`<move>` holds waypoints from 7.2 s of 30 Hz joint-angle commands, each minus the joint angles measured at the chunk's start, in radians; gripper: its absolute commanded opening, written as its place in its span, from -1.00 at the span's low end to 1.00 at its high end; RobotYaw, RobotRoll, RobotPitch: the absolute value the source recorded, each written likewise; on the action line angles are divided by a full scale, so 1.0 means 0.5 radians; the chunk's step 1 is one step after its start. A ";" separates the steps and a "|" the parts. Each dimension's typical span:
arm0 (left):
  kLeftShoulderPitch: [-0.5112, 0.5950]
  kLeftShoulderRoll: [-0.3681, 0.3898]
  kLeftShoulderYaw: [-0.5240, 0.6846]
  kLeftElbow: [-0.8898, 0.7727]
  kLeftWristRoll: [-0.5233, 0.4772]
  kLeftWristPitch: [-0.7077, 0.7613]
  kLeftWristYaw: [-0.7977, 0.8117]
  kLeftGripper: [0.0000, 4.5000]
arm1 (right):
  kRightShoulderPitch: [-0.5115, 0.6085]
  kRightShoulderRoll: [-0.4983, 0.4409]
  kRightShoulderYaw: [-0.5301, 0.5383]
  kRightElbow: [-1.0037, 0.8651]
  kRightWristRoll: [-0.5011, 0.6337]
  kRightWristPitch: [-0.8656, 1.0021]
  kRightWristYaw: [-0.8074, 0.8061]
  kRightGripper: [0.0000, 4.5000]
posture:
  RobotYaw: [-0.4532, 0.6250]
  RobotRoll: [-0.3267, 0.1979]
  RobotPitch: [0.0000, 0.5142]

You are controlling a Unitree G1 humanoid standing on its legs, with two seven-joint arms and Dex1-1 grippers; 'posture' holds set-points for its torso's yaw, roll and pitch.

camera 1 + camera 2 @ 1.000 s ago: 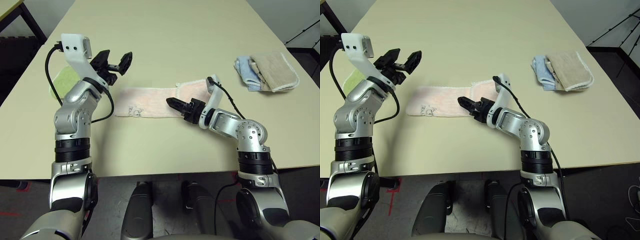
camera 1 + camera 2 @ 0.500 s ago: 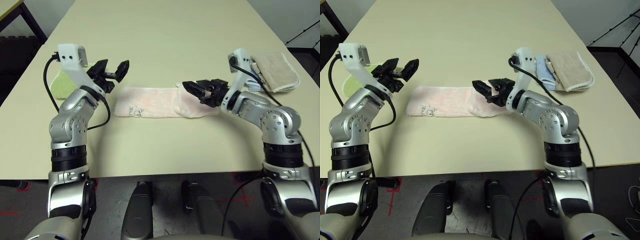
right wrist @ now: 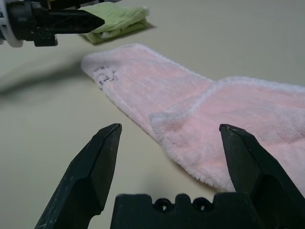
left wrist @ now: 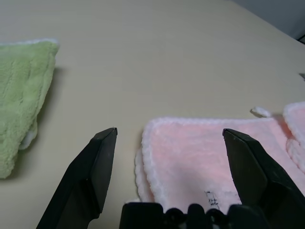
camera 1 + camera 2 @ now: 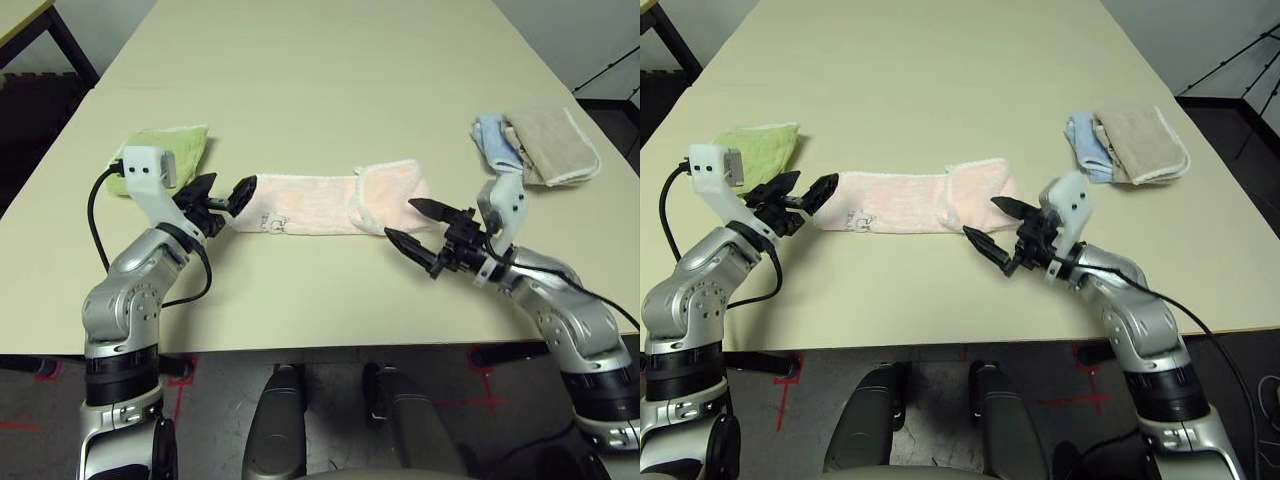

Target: Fold the towel and set it aside.

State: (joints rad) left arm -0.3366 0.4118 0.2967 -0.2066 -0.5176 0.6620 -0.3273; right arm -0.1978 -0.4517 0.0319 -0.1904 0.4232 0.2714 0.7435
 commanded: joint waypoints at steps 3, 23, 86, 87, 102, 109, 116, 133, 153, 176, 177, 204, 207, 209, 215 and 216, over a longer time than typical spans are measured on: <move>0.090 0.047 -0.007 -0.079 0.025 0.043 0.009 1.00 | 0.077 0.003 -0.027 0.135 -0.033 -0.190 0.110 0.99 | 0.26 0.25 -0.40; 0.159 0.146 0.030 -0.172 -0.031 0.299 0.037 1.00 | 0.146 -0.170 -0.206 0.176 0.016 -0.490 0.355 0.99 | 0.27 0.25 -0.37; -0.612 -0.386 0.674 0.163 -0.327 1.754 1.016 0.20 | 0.216 -0.312 -0.310 0.143 -0.012 -0.425 0.292 1.00 | 0.20 0.25 -0.29; -0.620 -0.391 0.664 0.154 -0.315 1.753 1.001 0.02 | 0.211 -0.310 -0.310 0.149 -0.012 -0.427 0.292 1.00 | 0.21 0.25 -0.29; -0.934 -0.591 0.610 0.020 -0.287 1.903 0.849 -1.00 | 0.165 -0.302 -0.302 0.203 -0.025 -0.441 0.278 1.00 | 0.18 0.25 -0.28; -1.029 -0.645 0.537 0.006 -0.468 1.905 0.835 -1.00 | 0.169 -0.297 -0.300 0.200 -0.031 -0.444 0.262 1.00 | 0.16 0.25 -0.28; -1.170 -0.729 0.525 0.042 -0.690 1.905 0.940 -1.00 | 0.164 -0.296 -0.299 0.204 -0.033 -0.446 0.253 1.00 | 0.16 0.25 -0.29; -1.233 -1.051 0.511 0.136 -1.133 1.905 1.427 -1.00 | 0.214 -0.290 -0.305 0.152 -0.037 -0.442 0.219 1.00 | 0.09 0.25 -0.30; -1.261 -1.257 0.436 0.273 -0.900 1.768 1.388 -1.00 | 0.319 -0.293 -0.321 0.051 -0.033 -0.425 0.151 1.00 | 0.00 0.25 -0.25; -1.134 -1.480 0.454 0.328 -0.885 1.903 1.511 -1.00 | 0.286 -0.226 -0.364 0.060 -0.014 -0.385 0.049 1.00 | -0.03 0.25 -0.15; -1.124 -1.482 0.449 0.330 -0.881 1.905 1.511 -1.00 | 0.285 -0.226 -0.361 0.060 -0.016 -0.384 0.049 1.00 | -0.03 0.25 -0.15; -1.182 -1.556 0.181 0.619 -0.920 1.555 1.472 -1.00 | 0.291 -0.225 -0.344 0.028 -0.043 -0.361 0.043 1.00 | -0.07 0.25 -0.13; -1.173 -1.570 0.158 0.613 -0.960 1.541 1.499 -1.00 | 0.290 -0.222 -0.340 0.036 -0.044 -0.362 0.046 1.00 | -0.07 0.25 -0.11; -1.162 -1.579 0.140 0.601 -0.997 1.532 1.525 -1.00 | 0.293 -0.221 -0.337 0.036 -0.044 -0.363 0.047 1.00 | -0.07 0.25 -0.10; -1.138 -1.571 0.098 0.596 -1.108 1.504 1.606 -1.00 | 0.284 -0.222 -0.328 0.049 -0.050 -0.359 0.052 1.00 | -0.07 0.25 -0.08; -1.139 -1.569 0.092 0.601 -1.126 1.497 1.617 -1.00 | 0.283 -0.222 -0.326 0.052 -0.051 -0.360 0.053 1.00 | -0.07 0.25 -0.08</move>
State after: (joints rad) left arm -0.9193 -0.1477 0.3585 0.0938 -1.0539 1.4162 0.4642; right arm -0.0647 -0.5635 -0.1337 -0.1582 0.4016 0.0867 0.7656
